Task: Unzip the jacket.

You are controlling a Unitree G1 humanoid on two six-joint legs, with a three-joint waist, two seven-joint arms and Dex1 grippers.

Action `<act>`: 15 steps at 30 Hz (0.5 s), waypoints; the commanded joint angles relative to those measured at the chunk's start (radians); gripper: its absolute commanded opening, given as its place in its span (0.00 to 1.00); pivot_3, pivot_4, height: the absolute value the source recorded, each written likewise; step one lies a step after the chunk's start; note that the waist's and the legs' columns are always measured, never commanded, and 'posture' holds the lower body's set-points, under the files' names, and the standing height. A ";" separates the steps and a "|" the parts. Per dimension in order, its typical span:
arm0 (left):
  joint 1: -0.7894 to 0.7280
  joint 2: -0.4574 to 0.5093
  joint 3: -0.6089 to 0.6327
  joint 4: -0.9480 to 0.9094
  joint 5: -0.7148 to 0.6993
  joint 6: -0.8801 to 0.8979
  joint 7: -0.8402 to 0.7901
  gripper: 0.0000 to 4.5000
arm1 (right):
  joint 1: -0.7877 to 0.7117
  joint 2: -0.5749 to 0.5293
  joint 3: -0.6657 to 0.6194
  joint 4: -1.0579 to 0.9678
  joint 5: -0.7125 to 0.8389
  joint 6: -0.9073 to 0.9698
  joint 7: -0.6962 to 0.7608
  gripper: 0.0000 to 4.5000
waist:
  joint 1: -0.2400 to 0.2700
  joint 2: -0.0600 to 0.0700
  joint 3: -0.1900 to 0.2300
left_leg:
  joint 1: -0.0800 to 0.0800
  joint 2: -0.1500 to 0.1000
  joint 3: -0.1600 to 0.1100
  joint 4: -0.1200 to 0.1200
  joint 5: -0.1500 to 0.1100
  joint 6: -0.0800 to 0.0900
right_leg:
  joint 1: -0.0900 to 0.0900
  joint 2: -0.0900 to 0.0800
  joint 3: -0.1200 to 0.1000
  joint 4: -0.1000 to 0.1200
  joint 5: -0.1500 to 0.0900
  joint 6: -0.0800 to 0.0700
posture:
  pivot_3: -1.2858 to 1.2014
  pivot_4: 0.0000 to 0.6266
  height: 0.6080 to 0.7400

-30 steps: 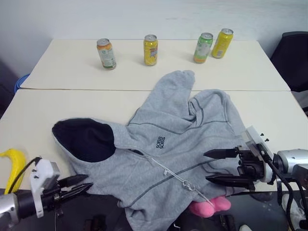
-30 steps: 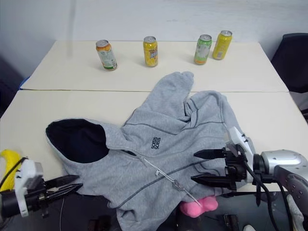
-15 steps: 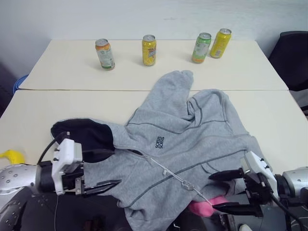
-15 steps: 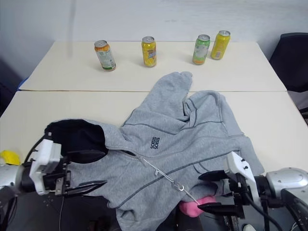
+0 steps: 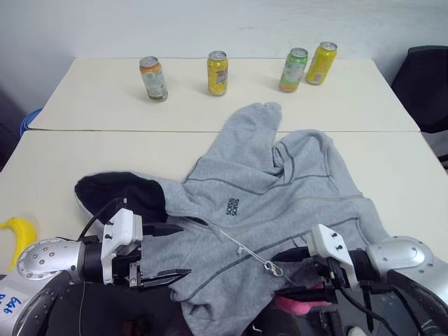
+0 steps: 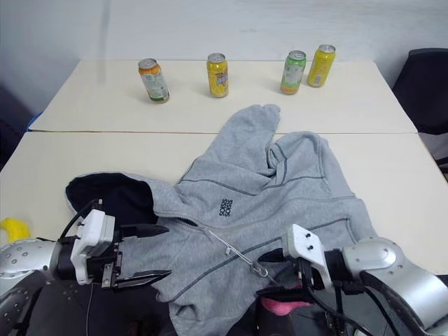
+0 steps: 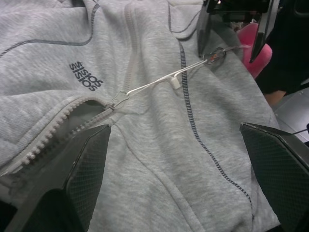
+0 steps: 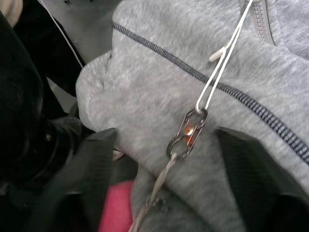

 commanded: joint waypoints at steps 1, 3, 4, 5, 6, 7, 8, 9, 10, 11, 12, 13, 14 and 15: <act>-0.015 -0.005 -0.011 0.016 0.017 -0.025 0.001 1.00 | 0.001 0.010 -0.026 -0.024 0.108 0.009 0.044 0.43 | 0.001 0.000 0.000 | 0.000 0.000 0.000 0.000 0.000 0.000 | 0.000 0.000 0.000 0.000 0.000 0.000 | 0.52 0.24 1.00; -0.025 -0.007 -0.023 0.028 0.027 -0.033 0.000 1.00 | -0.001 0.004 -0.041 -0.013 0.139 0.019 0.049 0.28 | 0.000 0.000 0.000 | 0.000 0.000 0.000 0.000 0.000 0.001 | 0.000 0.000 0.000 -0.001 0.000 0.000 | 0.52 0.24 1.00; -0.035 -0.011 -0.032 0.035 0.033 -0.038 0.003 1.00 | -0.009 0.001 -0.052 0.002 0.163 0.033 0.050 0.20 | -0.001 0.000 0.000 | 0.000 0.000 0.000 0.000 0.000 0.001 | 0.001 0.000 0.000 -0.001 0.000 0.000 | 0.52 0.24 1.00; -0.045 -0.014 -0.043 0.042 0.039 -0.042 0.005 1.00 | -0.022 0.005 -0.064 0.021 0.184 0.042 0.046 0.13 | -0.001 0.000 0.000 | 0.000 0.000 0.000 0.001 0.000 0.001 | 0.001 0.000 0.000 -0.001 0.000 0.000 | 0.52 0.24 1.00; -0.053 -0.017 -0.052 0.047 0.046 -0.046 0.005 1.00 | -0.035 0.010 -0.073 0.038 0.202 0.051 0.040 0.05 | -0.001 0.000 0.000 | 0.000 0.000 0.000 0.001 0.000 0.001 | 0.001 0.000 0.000 0.000 0.000 0.000 | 0.52 0.24 1.00; -0.063 -0.022 -0.063 0.052 0.053 -0.051 0.007 1.00 | -0.051 0.007 -0.081 0.055 0.221 0.063 0.040 0.00 | -0.001 0.000 0.000 | 0.000 0.000 0.000 0.001 0.000 0.001 | 0.001 0.000 0.000 0.000 0.000 0.000 | 0.52 0.24 1.00; -0.072 -0.027 -0.073 0.058 0.060 -0.055 0.009 1.00 | -0.068 0.004 -0.084 0.071 0.231 0.071 0.043 0.00 | -0.001 0.000 0.000 | 0.000 0.000 0.000 0.002 0.000 0.001 | 0.001 0.000 0.000 0.001 0.000 0.000 | 0.52 0.24 1.00; -0.084 -0.032 -0.087 0.065 0.068 -0.062 0.010 1.00 | -0.087 0.006 -0.093 0.090 0.243 0.080 0.040 0.00 | -0.001 0.000 0.000 | 0.000 0.000 0.000 0.001 0.000 0.001 | 0.001 0.000 0.000 0.001 0.000 0.000 | 0.52 0.24 1.00; -0.097 -0.038 -0.103 0.073 0.079 -0.071 0.010 1.00 | -0.106 0.004 -0.102 0.109 0.258 0.093 0.040 0.00 | -0.001 0.000 0.000 | 0.000 0.000 0.000 0.001 0.000 0.001 | 0.000 0.000 0.000 0.001 0.000 0.000 | 0.52 0.24 1.00; -0.114 -0.048 -0.122 0.085 0.093 -0.083 0.012 1.00 | -0.127 0.002 -0.115 0.129 0.272 0.104 0.038 0.00 | -0.001 0.000 0.000 | 0.000 0.000 0.000 0.001 0.000 0.001 | 0.000 0.000 0.000 0.001 0.000 0.000 | 0.52 0.24 1.00; -0.131 -0.057 -0.142 0.099 0.111 -0.097 0.013 1.00 | -0.146 0.000 -0.129 0.149 0.284 0.115 0.035 0.00 | -0.001 0.000 0.000 | 0.000 0.000 0.000 0.001 0.000 0.001 | 0.000 0.000 0.000 0.001 0.000 0.000 | 0.52 0.24 1.00; -0.151 -0.065 -0.166 0.117 0.137 -0.117 0.014 1.00 | -0.165 -0.016 -0.140 0.168 0.282 0.121 0.044 0.00 | -0.001 0.000 0.000 | 0.000 0.000 0.000 0.001 0.000 0.001 | 0.000 0.000 0.000 0.001 0.000 0.000 | 0.52 0.24 1.00; -0.169 -0.074 -0.187 0.135 0.159 -0.133 0.016 1.00 | -0.183 -0.034 -0.148 0.185 0.265 0.111 0.059 0.00 | -0.001 0.000 0.000 | 0.000 0.000 0.000 0.001 0.000 0.001 | 0.000 0.000 0.000 0.001 0.000 0.000 | 0.52 0.24 1.00; -0.182 -0.083 -0.203 0.149 0.175 -0.144 0.018 1.00 | -0.197 -0.045 -0.154 0.200 0.250 0.103 0.067 0.00 | -0.001 0.000 0.000 | -0.001 0.000 0.000 0.001 0.000 0.001 | 0.000 0.000 0.000 0.001 0.000 0.000 | 0.52 0.24 1.00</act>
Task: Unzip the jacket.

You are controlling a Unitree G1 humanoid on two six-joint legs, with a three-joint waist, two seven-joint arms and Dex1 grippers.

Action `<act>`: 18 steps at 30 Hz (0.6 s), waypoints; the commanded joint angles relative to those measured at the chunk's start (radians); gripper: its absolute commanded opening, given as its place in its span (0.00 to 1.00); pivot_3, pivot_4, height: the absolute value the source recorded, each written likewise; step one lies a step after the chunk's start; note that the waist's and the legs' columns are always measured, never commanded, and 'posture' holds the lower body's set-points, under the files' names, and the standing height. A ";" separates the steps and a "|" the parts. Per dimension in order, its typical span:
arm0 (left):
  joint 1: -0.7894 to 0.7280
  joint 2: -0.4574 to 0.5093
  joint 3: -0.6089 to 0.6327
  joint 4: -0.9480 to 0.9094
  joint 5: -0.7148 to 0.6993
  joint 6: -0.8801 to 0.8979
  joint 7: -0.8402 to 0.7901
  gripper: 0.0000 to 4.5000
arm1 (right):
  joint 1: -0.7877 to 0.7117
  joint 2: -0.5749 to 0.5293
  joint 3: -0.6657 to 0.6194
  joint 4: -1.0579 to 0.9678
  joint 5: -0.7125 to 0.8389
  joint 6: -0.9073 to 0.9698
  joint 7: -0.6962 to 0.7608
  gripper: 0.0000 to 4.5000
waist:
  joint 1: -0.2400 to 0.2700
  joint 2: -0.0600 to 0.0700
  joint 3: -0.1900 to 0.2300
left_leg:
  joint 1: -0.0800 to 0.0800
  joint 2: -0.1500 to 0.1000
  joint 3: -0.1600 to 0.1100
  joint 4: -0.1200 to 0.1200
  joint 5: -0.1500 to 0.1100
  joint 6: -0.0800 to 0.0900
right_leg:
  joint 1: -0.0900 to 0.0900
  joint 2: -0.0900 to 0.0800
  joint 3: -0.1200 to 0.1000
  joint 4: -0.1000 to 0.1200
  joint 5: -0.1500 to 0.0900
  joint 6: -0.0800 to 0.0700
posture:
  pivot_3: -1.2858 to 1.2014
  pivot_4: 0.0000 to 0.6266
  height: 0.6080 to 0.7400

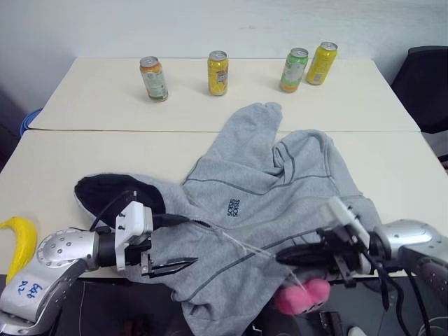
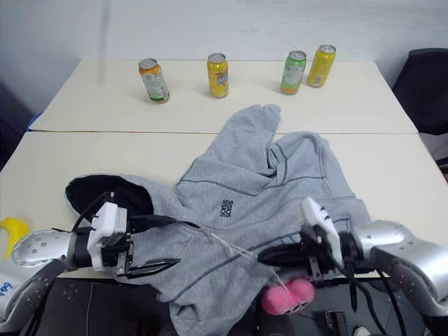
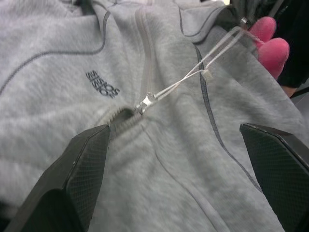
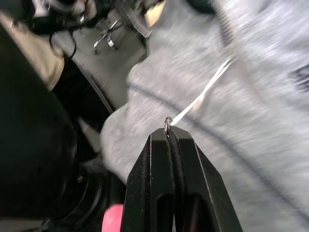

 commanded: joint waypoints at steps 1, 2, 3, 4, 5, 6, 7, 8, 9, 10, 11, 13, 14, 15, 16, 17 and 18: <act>-0.047 -0.028 -0.060 0.047 0.070 -0.062 0.011 1.00 | -0.054 -0.050 -0.053 0.048 -0.020 -0.018 0.036 0.00 | 0.000 0.000 0.000 | 0.000 0.000 0.000 0.000 0.000 0.000 | 0.000 0.000 0.000 0.000 0.000 0.000 | 0.52 0.24 1.00; -0.062 -0.039 -0.077 0.068 0.090 -0.074 0.016 1.00 | -0.076 -0.055 -0.055 0.068 -0.037 -0.033 0.040 0.00 | 0.000 0.000 0.000 | 0.000 0.000 0.000 0.000 0.000 0.000 | 0.000 0.000 0.000 0.000 0.000 0.000 | 0.52 0.24 1.00; -0.078 -0.054 -0.097 0.094 0.109 -0.090 0.017 1.00 | -0.110 -0.054 -0.051 0.094 -0.068 -0.063 0.038 0.00 | 0.000 0.000 0.000 | 0.000 0.000 0.000 0.000 0.000 0.000 | 0.000 0.000 0.000 0.000 0.000 0.000 | 0.52 0.24 1.00; -0.108 -0.088 -0.144 0.154 0.159 -0.129 0.029 1.00 | -0.196 -0.048 -0.016 0.144 -0.157 -0.147 0.035 0.00 | 0.000 -0.001 0.000 | 0.000 0.000 0.000 0.001 0.000 0.000 | 0.000 0.000 0.000 0.000 0.000 0.000 | 0.52 0.24 1.00; -0.129 -0.113 -0.178 0.198 0.194 -0.157 0.037 1.00 | -0.256 -0.042 0.011 0.179 -0.223 -0.209 0.034 0.00 | 0.000 -0.001 0.000 | 0.000 0.000 0.000 0.001 0.000 0.000 | 0.000 0.000 0.000 0.000 0.000 0.000 | 0.52 0.24 1.00; -0.144 -0.132 -0.203 0.229 0.216 -0.178 0.038 1.00 | -0.306 -0.031 0.038 0.211 -0.285 -0.261 0.020 0.00 | 0.000 -0.001 0.000 | 0.000 0.000 0.000 0.001 0.000 0.000 | 0.000 0.000 0.000 0.000 0.000 0.000 | 0.52 0.24 1.00; -0.158 -0.146 -0.221 0.255 0.232 -0.195 0.037 1.00 | -0.344 -0.015 0.063 0.242 -0.335 -0.303 0.004 0.00 | -0.001 0.003 0.002 | 0.000 0.000 0.000 0.001 0.000 0.000 | 0.000 0.000 -0.001 0.000 0.000 0.000 | 0.52 0.24 1.00; -0.176 -0.163 -0.234 0.276 0.246 -0.212 0.039 1.00 | -0.385 0.018 0.094 0.288 -0.393 -0.348 -0.030 0.00 | -0.003 0.003 0.002 | -0.001 -0.002 0.002 0.004 0.001 0.002 | 0.000 -0.001 0.001 0.002 0.001 0.002 | 0.52 0.24 1.00; -0.194 -0.181 -0.246 0.297 0.256 -0.227 0.039 1.00 | -0.425 0.056 0.124 0.339 -0.444 -0.396 -0.052 0.00 | -0.004 0.000 0.000 | -0.001 -0.002 0.003 0.006 0.001 0.002 | -0.001 0.000 0.001 0.002 0.002 0.003 | 0.52 0.24 1.00; -0.210 -0.196 -0.256 0.317 0.269 -0.243 0.040 1.00 | -0.452 0.089 0.146 0.376 -0.462 -0.401 -0.059 0.00 | -0.005 -0.003 0.000 | -0.001 -0.001 0.003 0.006 0.001 0.002 | -0.001 0.000 0.001 0.003 0.002 0.003 | 0.52 0.24 1.00; -0.220 -0.205 -0.261 0.330 0.278 -0.255 0.039 1.00 | -0.468 0.110 0.158 0.400 -0.471 -0.402 -0.059 0.00 | -0.005 -0.003 0.000 | -0.001 0.000 0.002 0.007 0.001 0.001 | -0.001 0.001 0.001 0.003 0.002 0.003 | 0.52 0.24 1.00; -0.239 -0.220 -0.270 0.356 0.287 -0.272 0.035 1.00 | -0.479 0.158 0.160 0.438 -0.469 -0.397 -0.067 0.04 | -0.001 -0.003 0.000 | -0.002 0.000 0.002 0.008 0.001 0.001 | -0.001 0.001 0.001 0.003 0.002 0.003 | 0.52 0.24 1.00; -0.247 -0.225 -0.273 0.364 0.291 -0.278 0.032 1.00 | -0.468 0.168 0.162 0.450 -0.491 -0.442 -0.060 0.10 | 0.000 -0.003 0.000 | -0.003 0.000 0.001 0.008 0.001 0.001 | -0.001 0.001 -0.001 0.005 0.002 0.003 | 0.52 0.24 1.00; -0.252 -0.227 -0.274 0.371 0.292 -0.285 0.025 1.00 | -0.459 0.173 0.157 0.458 -0.508 -0.458 -0.064 0.15 | 0.001 -0.002 0.001 | -0.005 0.000 0.000 0.010 0.001 0.001 | -0.001 0.000 -0.002 0.006 0.002 0.003 | 0.52 0.24 1.00; -0.254 -0.228 -0.270 0.376 0.293 -0.289 0.022 1.00 | -0.442 0.168 0.140 0.454 -0.507 -0.453 -0.063 0.21 | 0.001 -0.002 0.001 | -0.007 -0.001 0.000 0.011 0.001 0.002 | -0.002 0.000 -0.003 0.006 0.002 0.003 | 0.52 0.24 1.00; -0.256 -0.228 -0.267 0.381 0.293 -0.292 0.019 1.00 | -0.432 0.163 0.128 0.451 -0.504 -0.449 -0.060 0.29 | 0.000 -0.002 0.001 | -0.008 -0.001 0.000 0.012 0.001 0.003 | -0.002 0.000 -0.003 0.005 0.002 0.003 | 0.52 0.24 1.00; -0.253 -0.225 -0.260 0.385 0.291 -0.295 0.015 1.00 | -0.412 0.148 0.106 0.440 -0.490 -0.440 -0.043 0.37 | 0.000 -0.002 0.001 | -0.008 -0.001 -0.001 0.012 0.000 0.003 | -0.002 0.000 -0.004 0.004 0.002 0.004 | 0.52 0.24 1.00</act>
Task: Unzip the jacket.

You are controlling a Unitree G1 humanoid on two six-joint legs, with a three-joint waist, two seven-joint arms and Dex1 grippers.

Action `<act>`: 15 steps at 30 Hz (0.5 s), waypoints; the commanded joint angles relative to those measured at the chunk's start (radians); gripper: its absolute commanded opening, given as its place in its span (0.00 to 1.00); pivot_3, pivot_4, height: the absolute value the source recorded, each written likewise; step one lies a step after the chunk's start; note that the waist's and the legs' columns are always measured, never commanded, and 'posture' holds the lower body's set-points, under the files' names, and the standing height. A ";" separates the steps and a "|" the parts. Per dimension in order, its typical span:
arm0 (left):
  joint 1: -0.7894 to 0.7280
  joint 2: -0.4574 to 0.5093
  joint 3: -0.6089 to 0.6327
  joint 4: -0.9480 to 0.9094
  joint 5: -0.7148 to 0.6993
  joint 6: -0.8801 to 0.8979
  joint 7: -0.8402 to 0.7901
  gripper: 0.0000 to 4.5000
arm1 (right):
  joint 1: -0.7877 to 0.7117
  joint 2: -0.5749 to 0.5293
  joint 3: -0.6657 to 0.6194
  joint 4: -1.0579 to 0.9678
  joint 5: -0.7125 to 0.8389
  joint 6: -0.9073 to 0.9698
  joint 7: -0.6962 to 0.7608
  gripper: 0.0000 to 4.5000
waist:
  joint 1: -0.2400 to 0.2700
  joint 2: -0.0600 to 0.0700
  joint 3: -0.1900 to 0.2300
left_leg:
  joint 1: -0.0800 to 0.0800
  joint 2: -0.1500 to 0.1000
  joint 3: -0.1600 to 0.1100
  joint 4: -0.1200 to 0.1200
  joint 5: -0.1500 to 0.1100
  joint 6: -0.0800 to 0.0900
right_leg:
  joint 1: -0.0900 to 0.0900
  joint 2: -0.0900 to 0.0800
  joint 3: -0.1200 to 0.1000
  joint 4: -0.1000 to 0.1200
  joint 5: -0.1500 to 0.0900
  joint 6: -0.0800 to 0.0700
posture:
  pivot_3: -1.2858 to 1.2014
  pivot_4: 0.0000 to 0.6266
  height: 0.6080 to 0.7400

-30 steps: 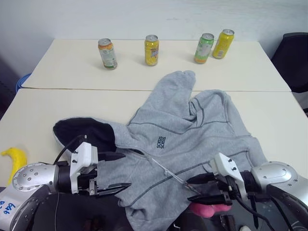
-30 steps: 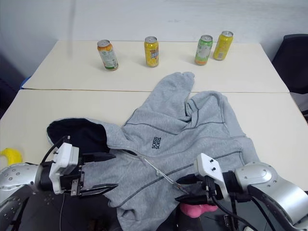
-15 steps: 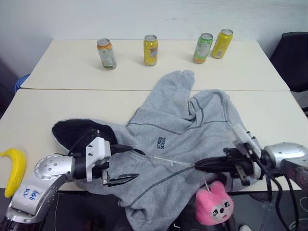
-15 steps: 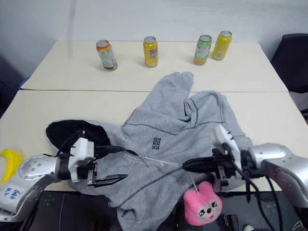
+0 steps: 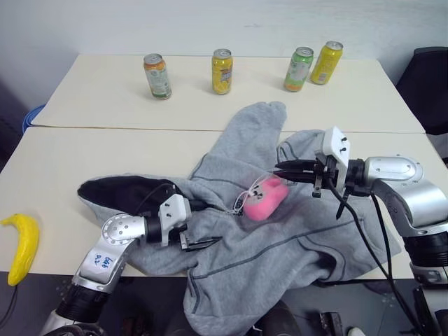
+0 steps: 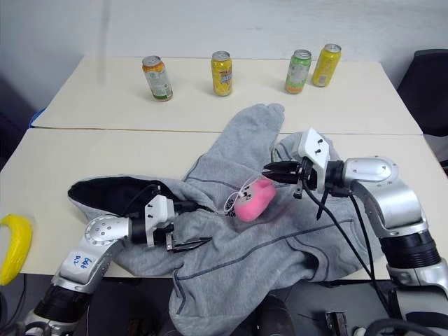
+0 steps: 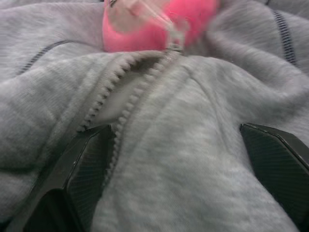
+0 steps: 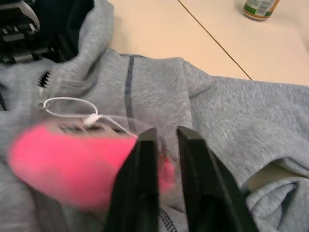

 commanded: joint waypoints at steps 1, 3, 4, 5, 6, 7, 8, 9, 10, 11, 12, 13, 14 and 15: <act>0.000 0.006 0.015 0.006 -0.002 -0.024 -0.015 1.00 | 0.048 -0.047 -0.094 -0.039 0.034 -0.009 0.036 0.46 | 0.000 0.000 0.000 | 0.000 0.000 0.000 0.000 0.000 0.000 | 0.000 0.000 0.000 0.000 0.000 0.001 | 0.52 0.24 1.00; 0.015 0.018 0.030 0.011 -0.002 -0.029 -0.019 1.00 | 0.084 -0.074 -0.149 -0.053 0.060 0.009 0.048 0.58 | 0.001 0.000 0.000 | 0.000 0.000 0.000 0.001 0.000 0.001 | 0.001 0.000 -0.001 0.000 0.000 0.001 | 0.52 0.24 1.00; 0.025 0.025 0.037 0.010 -0.006 -0.029 -0.024 1.00 | 0.099 -0.089 -0.172 -0.059 0.067 0.015 0.053 0.63 | -0.001 0.000 0.000 | 0.000 0.000 0.000 0.001 0.000 0.001 | 0.001 0.000 0.000 0.000 0.000 0.001 | 0.52 0.24 1.00; 0.033 0.032 0.043 0.009 -0.008 -0.030 -0.028 1.00 | 0.110 -0.104 -0.190 -0.063 0.073 0.030 0.052 0.72 | -0.002 0.000 0.000 | 0.000 0.000 0.000 0.001 0.000 0.001 | 0.001 -0.001 0.000 0.000 0.000 0.001 | 0.52 0.24 1.00; 0.044 0.040 0.050 0.005 -0.014 -0.028 -0.036 1.00 | 0.124 -0.122 -0.209 -0.073 0.094 0.059 0.062 0.80 | -0.004 0.000 0.000 | 0.000 0.000 0.000 0.001 0.000 0.001 | 0.001 -0.001 0.000 0.001 0.000 0.001 | 0.52 0.24 1.00; 0.056 0.049 0.057 -0.002 -0.023 -0.021 -0.042 1.00 | 0.137 -0.139 -0.227 -0.092 0.132 0.120 0.066 0.86 | -0.006 0.000 0.000 | 0.001 0.000 0.000 0.000 0.000 0.001 | 0.001 -0.001 0.001 0.000 0.000 0.001 | 0.52 0.24 1.00; 0.068 0.058 0.065 -0.010 -0.031 -0.012 -0.047 1.00 | 0.150 -0.157 -0.242 -0.117 0.179 0.195 0.069 0.95 | -0.009 0.000 0.000 | 0.002 0.001 0.000 0.000 0.000 0.000 | 0.001 0.000 0.001 0.000 0.000 0.001 | 0.52 0.24 1.00; 0.085 0.072 0.077 -0.020 -0.039 0.000 -0.053 1.00 | 0.162 -0.185 -0.246 -0.160 0.255 0.315 0.076 1.00 | -0.012 0.001 0.000 | 0.003 0.001 0.000 0.000 0.000 0.000 | 0.001 0.000 0.002 0.000 0.000 0.001 | 0.52 0.24 1.00; 0.099 0.084 0.087 -0.028 -0.047 0.012 -0.059 1.00 | 0.165 -0.204 -0.243 -0.196 0.312 0.418 0.065 1.00 | -0.016 0.001 0.000 | 0.003 0.002 0.000 -0.001 0.000 0.000 | 0.001 0.000 0.001 0.000 0.000 0.000 | 0.52 0.24 1.00; 0.114 0.098 0.097 -0.038 -0.055 0.021 -0.066 1.00 | 0.164 -0.216 -0.235 -0.228 0.358 0.503 0.049 1.00 | -0.021 0.001 0.000 | 0.003 0.003 -0.001 -0.001 0.000 -0.001 | 0.001 0.000 0.002 0.000 0.000 0.000 | 0.52 0.24 1.00; 0.134 0.117 0.110 -0.049 -0.065 0.034 -0.075 1.00 | 0.152 -0.208 -0.228 -0.254 0.409 0.590 0.010 1.00 | -0.025 0.001 0.000 | 0.003 0.003 -0.001 -0.001 -0.001 -0.001 | 0.001 0.000 0.001 -0.001 0.000 -0.001 | 0.52 0.24 1.00; 0.160 0.137 0.127 -0.062 -0.073 0.047 -0.084 1.00 | 0.136 -0.183 -0.222 -0.275 0.453 0.672 -0.045 1.00 | -0.029 0.001 0.000 | 0.003 0.003 -0.001 -0.001 -0.001 -0.001 | 0.001 0.000 0.002 -0.002 -0.001 -0.001 | 0.52 0.24 1.00; 0.190 0.159 0.146 -0.077 -0.082 0.061 -0.090 1.00 | 0.123 -0.151 -0.218 -0.291 0.494 0.733 -0.095 1.00 | -0.032 0.001 0.000 | 0.003 0.003 -0.002 -0.001 -0.001 -0.002 | 0.001 -0.001 0.002 -0.002 -0.001 -0.002 | 0.52 0.24 1.00; 0.214 0.177 0.160 -0.088 -0.089 0.073 -0.093 1.00 | 0.111 -0.123 -0.214 -0.302 0.515 0.785 -0.144 1.00 | -0.035 0.001 0.000 | 0.004 0.004 -0.002 -0.001 -0.001 -0.003 | 0.001 -0.001 0.002 -0.002 -0.001 -0.002 | 0.52 0.24 1.00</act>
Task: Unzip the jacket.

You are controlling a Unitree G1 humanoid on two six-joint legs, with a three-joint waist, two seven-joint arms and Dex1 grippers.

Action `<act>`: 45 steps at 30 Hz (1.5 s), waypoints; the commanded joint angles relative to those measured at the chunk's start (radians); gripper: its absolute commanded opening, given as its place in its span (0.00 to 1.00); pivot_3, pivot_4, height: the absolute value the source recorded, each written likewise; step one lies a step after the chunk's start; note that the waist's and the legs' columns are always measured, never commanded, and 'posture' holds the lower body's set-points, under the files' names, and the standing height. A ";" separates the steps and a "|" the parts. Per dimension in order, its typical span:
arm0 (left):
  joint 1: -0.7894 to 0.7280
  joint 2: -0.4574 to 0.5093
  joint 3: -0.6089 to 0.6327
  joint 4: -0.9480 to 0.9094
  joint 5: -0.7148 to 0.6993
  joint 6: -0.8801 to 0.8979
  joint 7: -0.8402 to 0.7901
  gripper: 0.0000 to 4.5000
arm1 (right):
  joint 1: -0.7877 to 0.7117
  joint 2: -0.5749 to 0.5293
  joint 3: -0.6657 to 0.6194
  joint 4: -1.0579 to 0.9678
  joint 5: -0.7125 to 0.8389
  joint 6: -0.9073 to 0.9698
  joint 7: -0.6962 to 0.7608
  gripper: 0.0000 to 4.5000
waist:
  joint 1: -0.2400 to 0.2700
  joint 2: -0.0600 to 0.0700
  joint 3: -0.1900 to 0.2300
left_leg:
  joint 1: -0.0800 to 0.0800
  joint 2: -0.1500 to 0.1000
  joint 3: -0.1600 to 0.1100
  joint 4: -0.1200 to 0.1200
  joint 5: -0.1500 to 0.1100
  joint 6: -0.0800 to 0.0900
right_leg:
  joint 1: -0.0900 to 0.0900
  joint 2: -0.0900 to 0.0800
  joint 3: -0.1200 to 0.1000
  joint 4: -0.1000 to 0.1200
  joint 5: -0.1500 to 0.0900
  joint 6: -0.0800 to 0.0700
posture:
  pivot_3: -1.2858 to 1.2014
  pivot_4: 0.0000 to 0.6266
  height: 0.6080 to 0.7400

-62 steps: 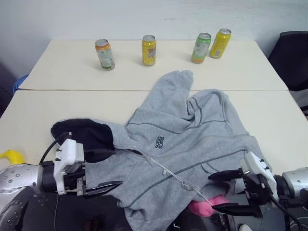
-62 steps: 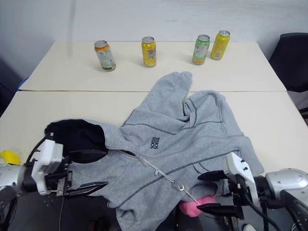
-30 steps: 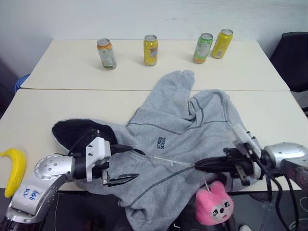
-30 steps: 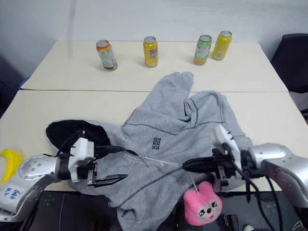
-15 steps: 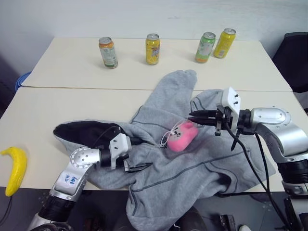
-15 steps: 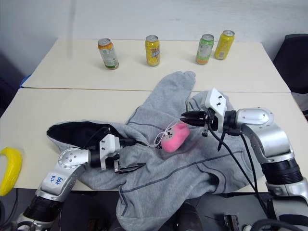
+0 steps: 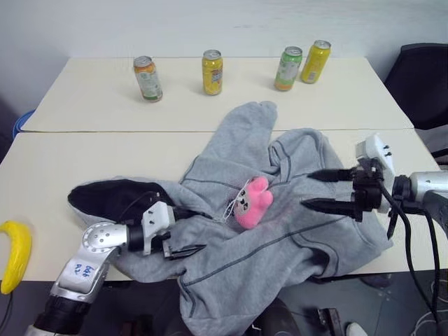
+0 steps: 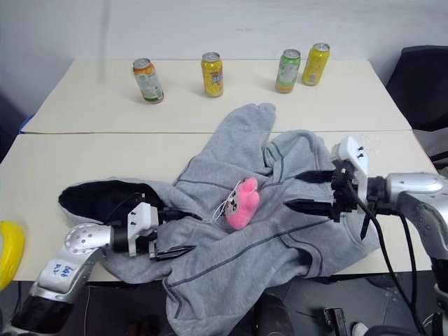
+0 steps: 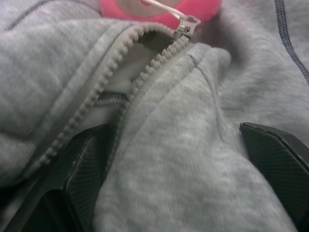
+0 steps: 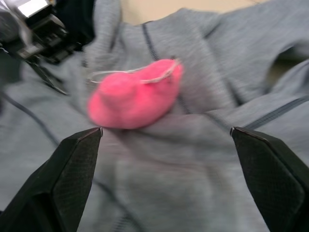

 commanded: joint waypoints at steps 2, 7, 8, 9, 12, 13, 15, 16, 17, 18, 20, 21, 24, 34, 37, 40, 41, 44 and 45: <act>0.110 0.075 0.077 -0.058 -0.033 0.042 -0.030 1.00 | -0.040 0.107 0.026 -0.088 0.110 0.218 -0.200 1.00 | -0.001 0.001 0.000 | 0.001 0.000 0.000 -0.001 -0.001 -0.001 | 0.000 0.000 0.000 0.000 -0.001 -0.001 | 0.52 0.24 1.00; 0.195 0.090 0.164 -0.071 -0.066 0.060 -0.013 1.00 | -0.073 0.386 0.062 -0.068 0.075 0.244 -0.463 1.00 | 0.001 0.002 0.001 | 0.000 0.000 0.000 -0.004 -0.001 -0.002 | -0.002 0.000 0.001 0.000 -0.001 -0.002 | 0.52 0.24 1.00; 0.195 0.090 0.180 -0.089 -0.089 0.074 -0.015 1.00 | -0.081 0.409 0.087 -0.067 0.058 0.248 -0.482 1.00 | 0.001 0.003 0.001 | 0.000 0.000 0.001 -0.004 -0.001 -0.002 | -0.002 0.000 0.001 0.000 -0.001 -0.002 | 0.52 0.24 1.00; 0.185 0.089 0.198 -0.111 -0.122 0.096 -0.015 1.00 | -0.088 0.422 0.113 -0.067 0.043 0.249 -0.491 1.00 | 0.001 0.003 0.001 | 0.000 -0.001 0.001 -0.004 -0.001 -0.002 | -0.003 0.000 0.001 0.000 -0.001 -0.002 | 0.52 0.24 1.00; 0.092 0.091 0.247 -0.181 -0.273 0.239 0.021 1.00 | -0.108 0.445 0.172 -0.049 0.000 0.238 -0.512 0.96 | 0.007 0.002 0.001 | -0.001 -0.001 0.000 -0.004 -0.001 -0.001 | -0.003 -0.001 0.001 0.000 -0.001 -0.002 | 0.52 0.24 1.00; 0.038 0.089 0.258 -0.201 -0.332 0.294 0.040 1.00 | -0.114 0.446 0.191 -0.040 -0.021 0.222 -0.512 0.91 | 0.010 0.002 0.001 | -0.001 -0.001 0.000 -0.003 -0.001 -0.001 | -0.003 -0.001 0.001 0.000 -0.001 -0.002 | 0.52 0.24 1.00; -0.073 0.092 0.258 -0.229 -0.416 0.380 0.065 1.00 | -0.123 0.425 0.238 -0.036 -0.065 0.177 -0.481 0.80 | 0.015 0.002 0.001 | -0.002 -0.002 -0.002 -0.002 -0.001 -0.001 | -0.003 -0.001 0.001 0.001 -0.001 -0.002 | 0.52 0.24 1.00; -0.142 0.086 0.229 -0.225 -0.406 0.388 0.071 1.00 | -0.124 0.420 0.248 -0.036 -0.077 0.160 -0.468 0.72 | 0.012 0.002 0.001 | -0.003 -0.002 -0.003 0.000 0.000 -0.001 | -0.003 -0.001 0.001 0.002 -0.001 -0.002 | 0.52 0.24 1.00; -0.208 0.074 0.183 -0.208 -0.370 0.382 0.075 1.00 | -0.123 0.401 0.263 -0.043 -0.091 0.136 -0.439 0.64 | 0.009 0.002 0.001 | -0.003 -0.003 -0.003 0.000 0.000 -0.001 | -0.003 -0.001 0.001 0.002 -0.001 -0.001 | 0.52 0.24 1.00; -0.261 0.062 0.130 -0.184 -0.320 0.363 0.071 1.00 | -0.122 0.376 0.280 -0.050 -0.106 0.111 -0.407 0.57 | 0.009 0.002 0.001 | -0.002 -0.004 -0.003 0.000 0.000 -0.001 | -0.002 -0.001 0.001 0.004 -0.001 -0.001 | 0.52 0.24 1.00; -0.324 0.036 0.012 -0.115 -0.208 0.302 0.048 1.00 | -0.119 0.333 0.298 -0.060 -0.134 0.059 -0.352 0.41 | 0.007 0.002 0.001 | -0.002 -0.005 -0.001 -0.001 0.000 0.000 | -0.001 0.000 0.001 0.006 0.000 -0.001 | 0.52 0.24 1.00; -0.338 0.029 -0.027 -0.087 -0.172 0.276 0.034 1.00 | -0.119 0.319 0.302 -0.061 -0.144 0.038 -0.333 0.34 | 0.006 0.002 0.001 | -0.001 -0.005 0.001 -0.001 0.000 0.001 | -0.001 0.002 0.001 0.007 0.000 -0.001 | 0.52 0.24 1.00; -0.355 0.028 -0.145 0.018 -0.053 0.160 -0.049 1.00 | -0.129 0.255 0.303 -0.062 -0.191 -0.044 -0.262 0.13 | 0.001 0.001 0.001 | -0.001 -0.004 0.006 -0.002 0.000 0.001 | -0.004 0.008 -0.001 0.006 0.000 0.000 | 0.52 0.24 1.00; -0.299 -0.019 -0.225 0.197 0.122 0.069 -0.014 1.00 | -0.112 -0.035 0.171 0.013 -0.348 -0.242 -0.116 0.01 | 0.016 0.001 0.002 | -0.012 -0.004 0.006 0.003 0.002 0.002 | -0.015 0.001 0.003 0.011 0.000 0.000 | 0.52 0.24 1.00; -0.269 -0.031 -0.234 0.212 0.149 0.071 0.000 1.00 | -0.084 -0.101 0.128 0.116 -0.406 -0.315 -0.095 0.01 | 0.023 -0.001 0.001 | -0.012 -0.004 0.006 0.003 0.003 0.003 | -0.014 0.001 0.003 0.011 0.000 0.001 | 0.52 0.24 1.00; -0.222 -0.015 -0.236 0.192 0.142 0.103 -0.009 1.00 | -0.102 -0.148 0.045 0.318 -0.412 -0.350 -0.057 0.01 | 0.026 0.000 0.001 | -0.010 -0.004 0.006 0.003 0.004 0.003 | -0.013 0.000 0.003 0.011 0.001 0.002 | 0.52 0.24 1.00; -0.202 -0.004 -0.235 0.181 0.132 0.092 -0.031 1.00 | -0.102 -0.169 0.043 0.392 -0.441 -0.391 -0.046 0.01 | 0.026 0.000 0.001 | -0.010 -0.004 0.007 0.003 0.004 0.003 | -0.013 0.000 0.004 0.011 0.001 0.002 | 0.52 0.24 1.00; -0.156 0.014 -0.219 0.182 0.121 0.096 -0.048 1.00 | -0.138 -0.188 0.050 0.625 -0.532 -0.524 -0.071 0.01 | 0.018 0.001 0.000 | -0.009 -0.004 0.006 0.002 0.004 0.003 | -0.012 0.000 0.004 0.011 0.001 0.002 | 0.52 0.24 1.00; -0.146 0.025 -0.216 0.192 0.132 0.087 -0.048 1.00 | -0.163 -0.188 0.053 0.706 -0.571 -0.581 -0.104 0.01 | 0.011 0.003 -0.001 | -0.008 -0.004 0.006 0.002 0.004 0.003 | -0.012 0.000 0.004 0.010 0.001 0.002 | 0.52 0.24 1.00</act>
